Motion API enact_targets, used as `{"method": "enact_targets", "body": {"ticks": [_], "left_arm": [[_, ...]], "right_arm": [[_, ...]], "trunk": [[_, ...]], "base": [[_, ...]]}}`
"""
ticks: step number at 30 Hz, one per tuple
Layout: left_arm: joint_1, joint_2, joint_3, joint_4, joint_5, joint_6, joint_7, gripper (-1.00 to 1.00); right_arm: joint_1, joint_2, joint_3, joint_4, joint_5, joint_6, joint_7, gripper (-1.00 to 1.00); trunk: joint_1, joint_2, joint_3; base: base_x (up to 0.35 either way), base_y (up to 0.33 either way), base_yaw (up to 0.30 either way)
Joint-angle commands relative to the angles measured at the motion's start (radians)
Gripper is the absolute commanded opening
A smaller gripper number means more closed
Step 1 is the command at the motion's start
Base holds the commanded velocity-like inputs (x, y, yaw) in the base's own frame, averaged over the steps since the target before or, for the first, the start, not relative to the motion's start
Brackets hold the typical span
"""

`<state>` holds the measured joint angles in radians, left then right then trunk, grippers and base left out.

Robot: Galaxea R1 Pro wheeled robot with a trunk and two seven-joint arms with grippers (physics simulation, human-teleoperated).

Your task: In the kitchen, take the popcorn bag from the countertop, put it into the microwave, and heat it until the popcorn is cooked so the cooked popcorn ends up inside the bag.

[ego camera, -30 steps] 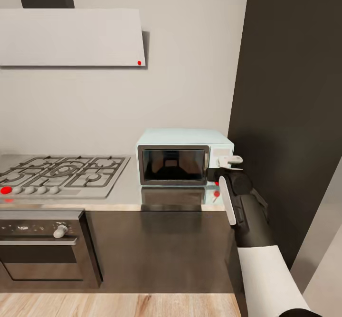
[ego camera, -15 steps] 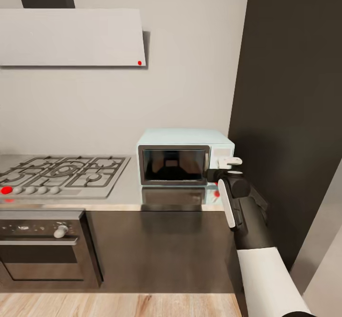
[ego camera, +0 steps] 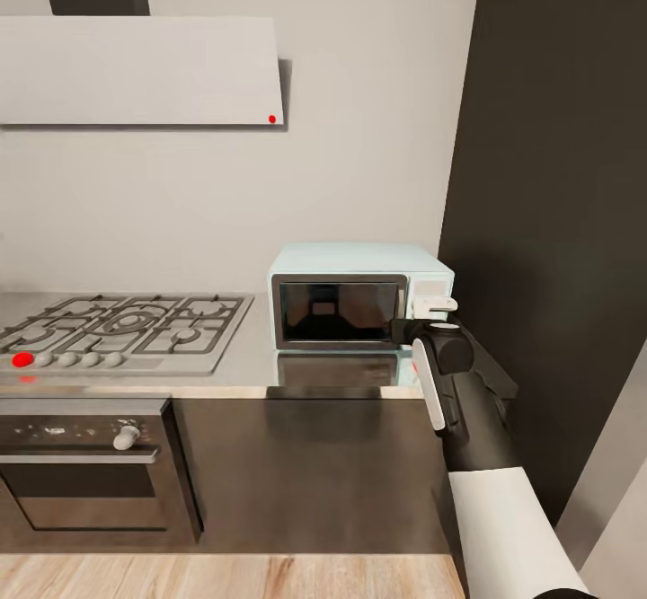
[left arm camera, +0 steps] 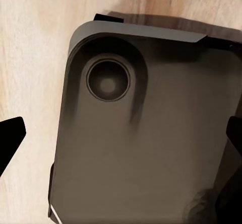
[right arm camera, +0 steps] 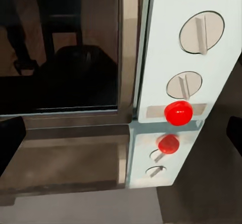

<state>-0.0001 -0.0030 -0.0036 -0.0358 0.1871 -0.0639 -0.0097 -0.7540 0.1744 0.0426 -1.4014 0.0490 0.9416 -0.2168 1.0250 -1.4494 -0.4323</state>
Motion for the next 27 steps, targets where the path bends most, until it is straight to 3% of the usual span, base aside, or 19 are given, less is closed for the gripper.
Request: {"method": "enact_targets", "body": {"ticks": [1,14,27], "left_arm": [[0.0,0.0,-0.001,0.0,0.008,-0.002,-0.001,1.0],[0.0,0.0,0.006,0.0,0.01,-0.002,-0.001,1.0],[0.0,-0.001,0.001,0.0,0.011,-0.002,0.0,1.0]], "right_arm": [[-0.001,0.0,0.001,-0.001,0.004,0.006,0.001,1.0],[-0.001,0.0,0.002,-0.001,0.002,0.012,-0.052,1.0],[-0.001,0.0,0.004,-0.001,0.001,0.008,-0.047,1.0]], "trunk": [[0.0,-0.001,-0.001],[0.0,-0.001,-0.001],[0.0,-0.001,-0.001]], "base": [[0.0,0.0,0.0],[0.0,0.0,-0.051],[0.0,0.0,-0.001]]}}
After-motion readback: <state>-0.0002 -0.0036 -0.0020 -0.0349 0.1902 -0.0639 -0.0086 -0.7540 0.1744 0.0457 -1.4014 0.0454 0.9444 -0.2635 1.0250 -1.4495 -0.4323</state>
